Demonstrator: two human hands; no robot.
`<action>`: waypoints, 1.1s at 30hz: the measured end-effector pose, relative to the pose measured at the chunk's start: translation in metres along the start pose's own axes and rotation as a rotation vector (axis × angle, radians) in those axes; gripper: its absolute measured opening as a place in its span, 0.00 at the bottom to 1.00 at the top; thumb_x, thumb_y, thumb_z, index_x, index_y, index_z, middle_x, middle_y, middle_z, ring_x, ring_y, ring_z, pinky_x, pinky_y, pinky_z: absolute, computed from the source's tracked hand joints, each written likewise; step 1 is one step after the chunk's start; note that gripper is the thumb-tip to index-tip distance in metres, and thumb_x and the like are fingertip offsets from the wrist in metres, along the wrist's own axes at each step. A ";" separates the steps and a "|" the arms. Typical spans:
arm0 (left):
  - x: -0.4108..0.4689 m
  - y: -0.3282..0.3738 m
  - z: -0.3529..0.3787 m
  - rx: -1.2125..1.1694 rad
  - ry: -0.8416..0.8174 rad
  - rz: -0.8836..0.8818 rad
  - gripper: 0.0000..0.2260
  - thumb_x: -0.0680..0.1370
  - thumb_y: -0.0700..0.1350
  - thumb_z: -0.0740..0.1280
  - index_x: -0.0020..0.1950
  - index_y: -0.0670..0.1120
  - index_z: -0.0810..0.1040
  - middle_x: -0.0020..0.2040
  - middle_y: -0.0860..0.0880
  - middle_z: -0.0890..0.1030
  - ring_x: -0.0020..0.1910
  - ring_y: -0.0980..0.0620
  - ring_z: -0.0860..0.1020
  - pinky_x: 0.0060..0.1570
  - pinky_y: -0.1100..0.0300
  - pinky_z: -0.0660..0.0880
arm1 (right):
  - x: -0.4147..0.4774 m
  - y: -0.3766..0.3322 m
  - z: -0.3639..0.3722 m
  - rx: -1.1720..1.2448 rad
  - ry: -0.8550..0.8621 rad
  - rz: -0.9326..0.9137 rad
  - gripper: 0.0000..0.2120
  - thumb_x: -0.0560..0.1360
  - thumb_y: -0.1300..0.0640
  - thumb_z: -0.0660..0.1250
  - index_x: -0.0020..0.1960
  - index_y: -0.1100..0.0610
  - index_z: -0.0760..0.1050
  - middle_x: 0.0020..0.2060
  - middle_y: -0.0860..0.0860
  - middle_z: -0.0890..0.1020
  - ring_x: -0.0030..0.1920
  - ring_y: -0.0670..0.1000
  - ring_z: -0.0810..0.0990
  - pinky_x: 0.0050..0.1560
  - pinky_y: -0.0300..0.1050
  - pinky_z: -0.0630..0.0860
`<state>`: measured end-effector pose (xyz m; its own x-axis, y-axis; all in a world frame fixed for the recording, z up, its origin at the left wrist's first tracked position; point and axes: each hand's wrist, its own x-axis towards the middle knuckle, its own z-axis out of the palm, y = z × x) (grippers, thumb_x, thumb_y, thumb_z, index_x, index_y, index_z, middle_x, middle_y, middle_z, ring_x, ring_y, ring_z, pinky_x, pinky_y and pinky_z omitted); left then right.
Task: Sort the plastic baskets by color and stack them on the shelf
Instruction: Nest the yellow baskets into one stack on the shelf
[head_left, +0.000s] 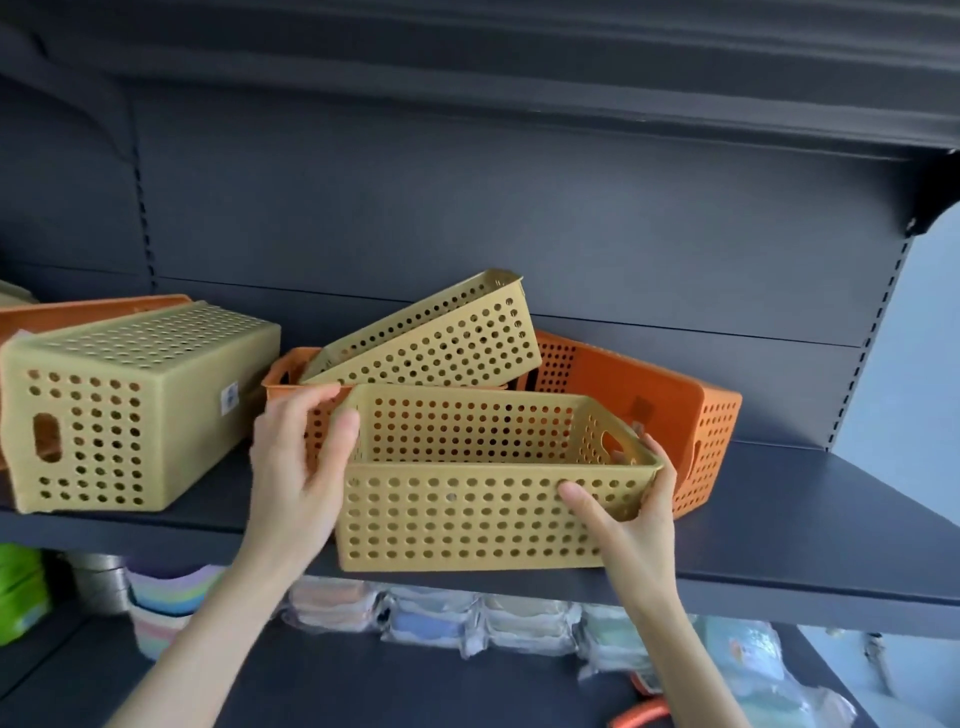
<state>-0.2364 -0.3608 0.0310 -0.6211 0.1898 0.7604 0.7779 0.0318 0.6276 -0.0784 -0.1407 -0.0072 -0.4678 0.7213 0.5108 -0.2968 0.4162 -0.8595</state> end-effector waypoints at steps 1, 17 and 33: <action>0.017 0.003 -0.001 -0.013 -0.064 -0.015 0.23 0.74 0.63 0.57 0.60 0.50 0.72 0.59 0.53 0.72 0.61 0.57 0.69 0.62 0.59 0.65 | 0.000 0.000 0.001 -0.010 0.004 -0.001 0.51 0.52 0.37 0.77 0.70 0.42 0.58 0.58 0.44 0.76 0.53 0.48 0.79 0.53 0.52 0.79; 0.142 -0.061 0.034 0.309 -0.522 -0.058 0.14 0.74 0.53 0.68 0.58 0.51 0.78 0.55 0.52 0.82 0.55 0.50 0.78 0.56 0.46 0.75 | -0.005 -0.005 0.017 -0.050 0.078 -0.015 0.45 0.58 0.47 0.80 0.68 0.41 0.58 0.54 0.41 0.77 0.49 0.35 0.79 0.45 0.37 0.78; 0.107 0.068 0.005 0.467 -0.477 0.515 0.16 0.76 0.50 0.66 0.63 0.49 0.76 0.59 0.50 0.80 0.57 0.50 0.78 0.57 0.56 0.66 | -0.010 -0.007 0.022 -0.050 0.052 -0.006 0.46 0.55 0.40 0.78 0.68 0.40 0.60 0.59 0.43 0.77 0.57 0.42 0.78 0.58 0.54 0.77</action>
<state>-0.2495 -0.3335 0.1540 -0.1533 0.6826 0.7145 0.9775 0.2109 0.0082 -0.0902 -0.1631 -0.0055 -0.4222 0.7455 0.5157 -0.2567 0.4472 -0.8568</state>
